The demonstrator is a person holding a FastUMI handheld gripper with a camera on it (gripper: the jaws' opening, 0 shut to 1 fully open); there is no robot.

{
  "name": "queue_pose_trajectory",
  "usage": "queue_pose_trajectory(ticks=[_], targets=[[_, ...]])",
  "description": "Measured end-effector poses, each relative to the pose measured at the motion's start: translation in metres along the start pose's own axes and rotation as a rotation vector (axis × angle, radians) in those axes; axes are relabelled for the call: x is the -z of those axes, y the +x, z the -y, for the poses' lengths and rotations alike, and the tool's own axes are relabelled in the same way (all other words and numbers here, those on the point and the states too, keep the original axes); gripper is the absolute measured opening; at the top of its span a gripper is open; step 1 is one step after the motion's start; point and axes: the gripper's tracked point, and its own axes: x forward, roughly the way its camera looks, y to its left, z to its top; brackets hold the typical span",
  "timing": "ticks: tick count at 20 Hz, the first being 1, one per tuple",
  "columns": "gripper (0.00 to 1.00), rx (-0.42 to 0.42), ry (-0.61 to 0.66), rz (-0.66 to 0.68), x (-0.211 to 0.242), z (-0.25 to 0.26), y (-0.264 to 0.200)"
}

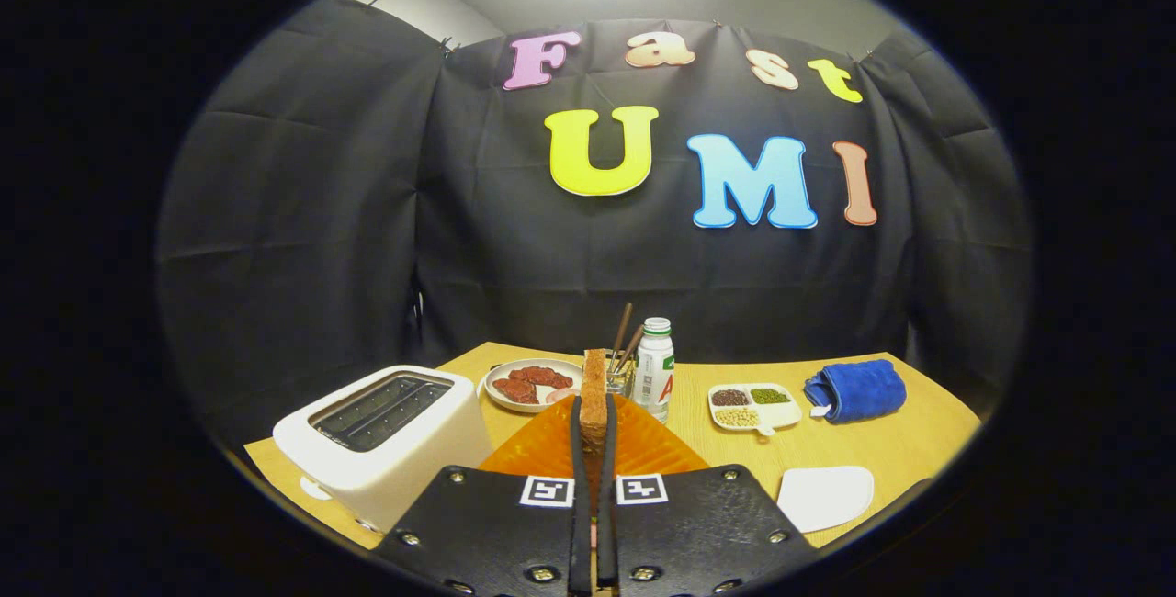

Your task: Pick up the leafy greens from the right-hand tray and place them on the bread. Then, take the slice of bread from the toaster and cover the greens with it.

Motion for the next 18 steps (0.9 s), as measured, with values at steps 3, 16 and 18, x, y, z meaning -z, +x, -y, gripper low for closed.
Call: queue_pose_trajectory(ticks=[3, 16, 18], targets=[[0.02, 0.007, 0.004, -0.010, 0.009, 0.005, 0.003], [0.02, -0.048, -0.017, -0.014, 0.032, -0.023, 0.024], [0.03, -0.073, -0.007, -0.018, 0.033, -0.033, 0.025]])
